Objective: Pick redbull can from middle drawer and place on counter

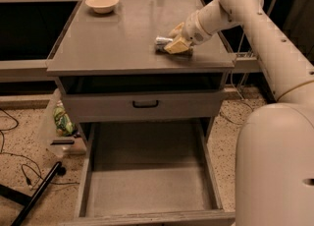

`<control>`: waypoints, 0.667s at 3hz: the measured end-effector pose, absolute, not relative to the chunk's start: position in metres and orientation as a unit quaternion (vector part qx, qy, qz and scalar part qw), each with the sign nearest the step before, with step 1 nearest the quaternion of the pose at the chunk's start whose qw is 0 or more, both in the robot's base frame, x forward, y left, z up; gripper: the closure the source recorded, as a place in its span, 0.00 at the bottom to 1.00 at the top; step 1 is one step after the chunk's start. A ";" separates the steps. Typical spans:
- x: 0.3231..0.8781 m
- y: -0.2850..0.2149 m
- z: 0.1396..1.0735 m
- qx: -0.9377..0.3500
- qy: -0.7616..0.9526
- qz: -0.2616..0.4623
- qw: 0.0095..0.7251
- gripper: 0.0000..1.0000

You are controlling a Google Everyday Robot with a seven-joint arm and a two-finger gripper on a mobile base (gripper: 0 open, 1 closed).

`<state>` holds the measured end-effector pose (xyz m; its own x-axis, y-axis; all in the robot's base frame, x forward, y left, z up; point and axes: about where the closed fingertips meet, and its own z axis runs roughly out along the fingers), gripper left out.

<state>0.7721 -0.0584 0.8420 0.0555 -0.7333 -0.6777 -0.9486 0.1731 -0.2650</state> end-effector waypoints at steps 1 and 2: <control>0.772 -0.058 0.842 -0.626 0.671 0.146 0.368 0.36; 0.772 -0.058 0.842 -0.626 0.671 0.146 0.368 0.12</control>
Offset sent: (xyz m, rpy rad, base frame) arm 0.0000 0.0000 0.0000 0.0000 0.0000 0.0000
